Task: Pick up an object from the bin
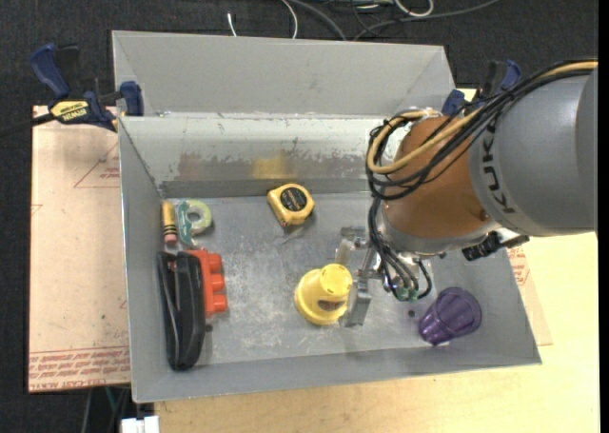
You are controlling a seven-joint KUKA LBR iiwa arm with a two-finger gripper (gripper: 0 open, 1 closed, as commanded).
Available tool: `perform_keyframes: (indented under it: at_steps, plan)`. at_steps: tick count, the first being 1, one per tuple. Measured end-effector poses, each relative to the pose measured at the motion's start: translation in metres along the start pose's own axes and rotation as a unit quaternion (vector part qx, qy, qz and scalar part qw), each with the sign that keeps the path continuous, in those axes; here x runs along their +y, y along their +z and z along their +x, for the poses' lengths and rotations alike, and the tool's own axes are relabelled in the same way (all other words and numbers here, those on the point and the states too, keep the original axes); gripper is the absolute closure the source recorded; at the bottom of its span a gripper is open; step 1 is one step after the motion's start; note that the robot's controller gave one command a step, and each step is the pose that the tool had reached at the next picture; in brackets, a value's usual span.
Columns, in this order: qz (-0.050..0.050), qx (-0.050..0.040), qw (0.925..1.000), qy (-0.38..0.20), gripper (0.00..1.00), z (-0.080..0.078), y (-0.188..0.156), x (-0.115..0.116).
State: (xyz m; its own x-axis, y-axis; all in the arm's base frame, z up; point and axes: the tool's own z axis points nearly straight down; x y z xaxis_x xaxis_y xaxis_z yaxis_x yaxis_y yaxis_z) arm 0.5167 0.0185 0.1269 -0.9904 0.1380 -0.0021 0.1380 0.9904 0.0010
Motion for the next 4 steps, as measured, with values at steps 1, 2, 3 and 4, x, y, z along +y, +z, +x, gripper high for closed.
perform_keyframes:
  at_steps: [1,2,3,4]
  plan:
    - [-0.001,0.0013,0.9998,-0.021,0.0,0.004,0.02,0.015]
    - [-0.002,0.0058,0.9989,-0.047,0.0,-0.011,0.047,0.016]
    - [-0.001,-0.0026,0.9957,-0.092,1.0,-0.016,0.045,0.028]
    - [-0.001,-0.0026,0.9957,-0.092,1.0,-0.016,0.045,0.028]
